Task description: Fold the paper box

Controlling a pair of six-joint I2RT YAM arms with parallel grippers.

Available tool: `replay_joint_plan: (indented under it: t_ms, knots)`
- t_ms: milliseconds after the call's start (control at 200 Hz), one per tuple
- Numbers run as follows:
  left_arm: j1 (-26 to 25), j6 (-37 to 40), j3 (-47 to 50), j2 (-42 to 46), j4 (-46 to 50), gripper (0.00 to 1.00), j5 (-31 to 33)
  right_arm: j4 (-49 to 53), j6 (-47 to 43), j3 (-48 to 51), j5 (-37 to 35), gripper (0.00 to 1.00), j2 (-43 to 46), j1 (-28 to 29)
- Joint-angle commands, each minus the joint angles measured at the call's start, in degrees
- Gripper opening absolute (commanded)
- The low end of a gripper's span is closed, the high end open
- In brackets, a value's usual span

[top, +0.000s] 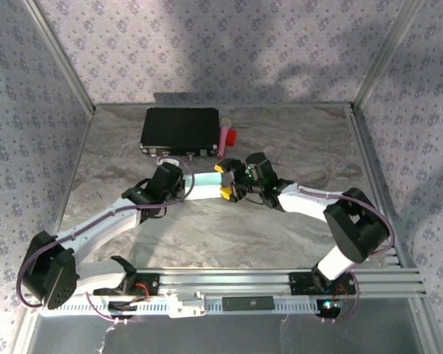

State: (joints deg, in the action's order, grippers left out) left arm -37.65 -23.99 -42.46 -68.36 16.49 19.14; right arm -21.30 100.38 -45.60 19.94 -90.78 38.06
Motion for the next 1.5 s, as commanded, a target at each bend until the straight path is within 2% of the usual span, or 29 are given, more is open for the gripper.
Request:
replay_joint_plan:
  t_ms: [0, 280, 520, 735, 825, 964, 1014, 1044, 1119, 1209, 1354, 1494]
  knots:
    - [-0.6, -0.8, 0.4, -0.1, 0.0, 0.00, 0.4, -1.5, 1.7, 1.0, 0.8, 0.80, -1.0, 0.4]
    - [-0.8, -1.2, 0.4, 0.0, -0.1, 0.00, 0.4, -2.6, 1.8, 2.0, 0.6, 0.64, -2.8, 0.4]
    - [-0.8, -1.7, 0.4, 1.3, 0.2, 0.03, -0.2, -2.4, 1.6, 2.7, 0.3, 0.56, -3.2, 0.2]
    - [-0.9, -4.6, 0.7, 5.4, 1.1, 0.40, -1.4, -1.5, 1.0, 2.9, -0.1, 0.54, -3.0, 0.2]
    - [-0.8, -6.5, 0.1, 8.4, 2.3, 0.44, -2.9, -1.2, 0.7, 3.0, -0.1, 0.53, -2.8, 0.2]
    - [0.3, -11.7, -1.4, 12.1, 6.5, 0.58, -3.4, -0.4, 0.0, 2.5, -0.3, 0.53, -2.6, 0.1]
    - [3.3, -15.1, -1.6, 12.9, 8.0, 0.66, -4.4, 0.2, -0.4, 2.4, -0.4, 0.53, -2.5, 0.1]
    - [6.1, -16.9, -1.2, 13.3, 7.5, 0.67, -7.4, 0.4, -0.5, 2.4, -0.4, 0.53, -2.3, 0.1]
    - [13.0, -21.0, 1.8, 14.0, 1.2, 0.68, -19.6, 0.5, -0.6, 2.5, -0.4, 0.53, -2.2, 0.1]
    - [18.0, -24.4, 3.9, 12.9, -5.2, 0.69, -28.2, 0.6, -0.7, 2.5, -0.3, 0.53, -2.2, -0.1]
    - [19.4, -25.8, 4.6, 7.5, -11.7, 0.63, -34.6, 0.7, -0.9, 2.2, -0.3, 0.53, -2.5, -0.1]
    - [19.4, -27.5, 7.2, 5.4, -15.2, 0.49, -36.5, 0.8, -1.1, 2.0, -0.1, 0.53, -2.5, -0.2]
